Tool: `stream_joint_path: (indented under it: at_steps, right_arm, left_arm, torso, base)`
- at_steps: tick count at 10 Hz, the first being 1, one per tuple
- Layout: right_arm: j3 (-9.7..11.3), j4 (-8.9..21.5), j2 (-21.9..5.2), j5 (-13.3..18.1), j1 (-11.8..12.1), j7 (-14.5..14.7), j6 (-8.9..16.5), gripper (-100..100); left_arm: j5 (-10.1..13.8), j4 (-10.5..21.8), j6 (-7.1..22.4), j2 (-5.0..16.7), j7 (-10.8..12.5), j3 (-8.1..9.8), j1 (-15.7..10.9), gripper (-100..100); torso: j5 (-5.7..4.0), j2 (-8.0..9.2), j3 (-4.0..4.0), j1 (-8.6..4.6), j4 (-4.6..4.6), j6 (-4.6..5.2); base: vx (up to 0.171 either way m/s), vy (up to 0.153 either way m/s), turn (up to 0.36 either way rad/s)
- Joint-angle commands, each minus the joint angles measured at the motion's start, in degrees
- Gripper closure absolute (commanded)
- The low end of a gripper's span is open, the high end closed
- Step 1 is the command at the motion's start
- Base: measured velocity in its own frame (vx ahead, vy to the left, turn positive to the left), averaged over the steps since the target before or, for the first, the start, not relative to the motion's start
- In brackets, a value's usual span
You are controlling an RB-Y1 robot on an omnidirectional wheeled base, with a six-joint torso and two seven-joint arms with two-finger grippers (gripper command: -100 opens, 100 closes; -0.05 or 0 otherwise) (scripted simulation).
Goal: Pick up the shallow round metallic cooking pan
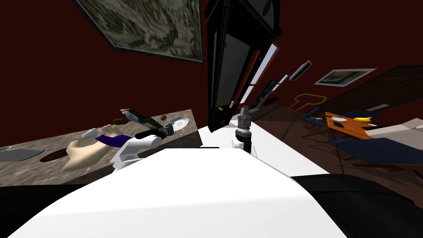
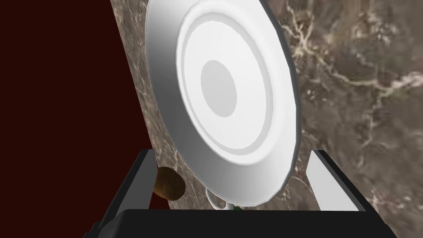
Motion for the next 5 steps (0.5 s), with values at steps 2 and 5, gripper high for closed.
stream_joint_path:
  at_steps: [2, 5]
  right_arm:
    - [0.0, 0.0, 0.0, 0.0, 0.0, 0.0, 0.0, 0]
    - [0.0, 0.0, 0.0, 0.0, 0.0, 0.0, 0.0, 0]
  left_arm:
    - [1.1, 0.7, 2.8, 0.6, 0.9, 0.2, 1.8, -100]
    - [1.4, 1.8, 3.3, 0.7, 0.9, -0.07, 1.9, 0]
  torso:
    - [0.01, 0.02, 0.01, 0.02, 0.0, -0.01]
    - [0.01, 0.14, 0.08, 0.06, 0.03, -0.01]
  base:
    - [0.049, -0.016, -0.023]
    - [0.017, -0.006, -0.006]
